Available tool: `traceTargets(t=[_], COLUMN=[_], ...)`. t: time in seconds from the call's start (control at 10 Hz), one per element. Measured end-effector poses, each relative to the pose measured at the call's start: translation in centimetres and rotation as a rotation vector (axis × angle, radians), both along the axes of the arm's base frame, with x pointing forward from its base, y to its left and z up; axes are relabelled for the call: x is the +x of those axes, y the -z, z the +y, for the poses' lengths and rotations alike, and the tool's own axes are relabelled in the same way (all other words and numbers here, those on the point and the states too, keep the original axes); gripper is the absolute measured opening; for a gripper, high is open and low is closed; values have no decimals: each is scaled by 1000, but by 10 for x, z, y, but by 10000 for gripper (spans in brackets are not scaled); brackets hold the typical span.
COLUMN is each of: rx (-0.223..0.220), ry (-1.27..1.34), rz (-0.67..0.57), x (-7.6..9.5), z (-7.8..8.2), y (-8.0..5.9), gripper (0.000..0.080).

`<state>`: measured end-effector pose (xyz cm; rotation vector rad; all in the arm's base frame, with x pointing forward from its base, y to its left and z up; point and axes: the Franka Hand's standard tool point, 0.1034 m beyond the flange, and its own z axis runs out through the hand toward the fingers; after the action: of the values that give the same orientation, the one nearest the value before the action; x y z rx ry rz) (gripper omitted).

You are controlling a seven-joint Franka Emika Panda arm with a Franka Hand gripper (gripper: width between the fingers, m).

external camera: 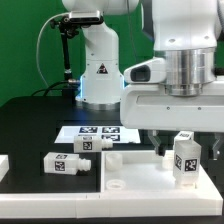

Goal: Assemble one leg

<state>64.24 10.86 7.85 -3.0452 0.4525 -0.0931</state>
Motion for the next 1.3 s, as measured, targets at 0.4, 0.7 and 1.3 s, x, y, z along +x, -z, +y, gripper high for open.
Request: traceTargets(t=[0.4,0.7,1.3], rx=[-20,-4,47], ry=[-225,-17,842], rz=[-12,-1,54], x=[1,1,-1], z=[-3,-3,1], y=[0,0,2], gripper=[535,323,285])
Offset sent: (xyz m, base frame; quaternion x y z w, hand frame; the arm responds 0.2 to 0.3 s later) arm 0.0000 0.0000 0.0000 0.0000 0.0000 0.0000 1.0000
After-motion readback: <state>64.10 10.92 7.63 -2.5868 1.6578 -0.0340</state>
